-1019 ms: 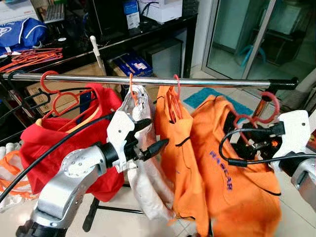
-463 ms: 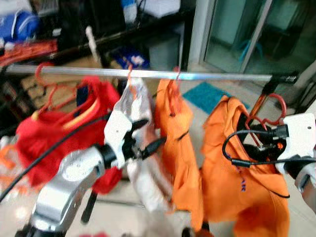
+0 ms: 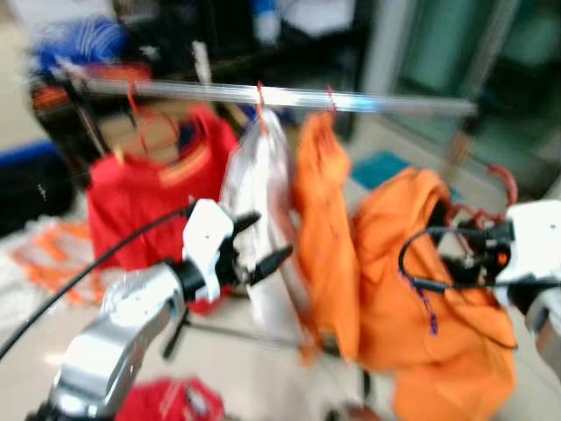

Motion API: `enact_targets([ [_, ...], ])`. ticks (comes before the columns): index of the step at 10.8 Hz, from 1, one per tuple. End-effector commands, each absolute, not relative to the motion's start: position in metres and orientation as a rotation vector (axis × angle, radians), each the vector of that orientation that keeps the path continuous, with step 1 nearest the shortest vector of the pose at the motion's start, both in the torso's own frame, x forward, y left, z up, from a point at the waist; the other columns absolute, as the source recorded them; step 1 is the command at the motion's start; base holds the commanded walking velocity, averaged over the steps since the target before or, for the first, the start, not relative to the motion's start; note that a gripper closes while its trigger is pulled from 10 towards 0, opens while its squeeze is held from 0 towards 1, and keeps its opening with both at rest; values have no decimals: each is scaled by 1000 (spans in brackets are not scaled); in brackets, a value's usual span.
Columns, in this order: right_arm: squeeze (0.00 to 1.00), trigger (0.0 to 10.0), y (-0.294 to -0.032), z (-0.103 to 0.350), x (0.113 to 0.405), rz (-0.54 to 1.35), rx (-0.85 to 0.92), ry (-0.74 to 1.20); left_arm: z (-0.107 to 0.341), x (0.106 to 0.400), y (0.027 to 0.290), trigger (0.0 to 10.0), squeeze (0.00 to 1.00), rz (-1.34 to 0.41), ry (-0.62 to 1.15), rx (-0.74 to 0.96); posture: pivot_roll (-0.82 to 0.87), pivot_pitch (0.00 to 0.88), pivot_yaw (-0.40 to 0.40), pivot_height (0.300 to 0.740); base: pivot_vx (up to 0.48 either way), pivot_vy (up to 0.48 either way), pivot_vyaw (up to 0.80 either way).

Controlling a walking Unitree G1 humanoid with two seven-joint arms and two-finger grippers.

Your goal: Hang hanger

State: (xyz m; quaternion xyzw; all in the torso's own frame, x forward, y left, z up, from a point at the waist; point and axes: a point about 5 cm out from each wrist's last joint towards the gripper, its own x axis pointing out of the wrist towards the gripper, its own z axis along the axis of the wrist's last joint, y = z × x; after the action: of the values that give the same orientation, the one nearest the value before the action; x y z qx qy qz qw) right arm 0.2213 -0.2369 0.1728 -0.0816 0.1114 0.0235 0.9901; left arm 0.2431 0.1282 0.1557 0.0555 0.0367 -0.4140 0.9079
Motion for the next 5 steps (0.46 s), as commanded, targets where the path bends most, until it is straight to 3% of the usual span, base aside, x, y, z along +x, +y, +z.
enact_targets([
  [1, 0, 10000, -236, 182, 224, 12, -187, 155, 157, 244, 129, 10000, 0, -854, 71, 138, -231, 2, 36, 740, -337, 0, 0],
  [4, 0, 10000, -230, 175, 220, -2, -147, 162, 156, 243, 127, 10000, 0, -844, 59, 117, -239, 0, 38, 740, -329, 0, 0],
  [5, 0, 10000, -222, 176, 225, 45, -170, 156, 156, 252, 130, 10000, 0, -776, 38, 123, -240, 0, 46, 740, 0, 0, 0],
])
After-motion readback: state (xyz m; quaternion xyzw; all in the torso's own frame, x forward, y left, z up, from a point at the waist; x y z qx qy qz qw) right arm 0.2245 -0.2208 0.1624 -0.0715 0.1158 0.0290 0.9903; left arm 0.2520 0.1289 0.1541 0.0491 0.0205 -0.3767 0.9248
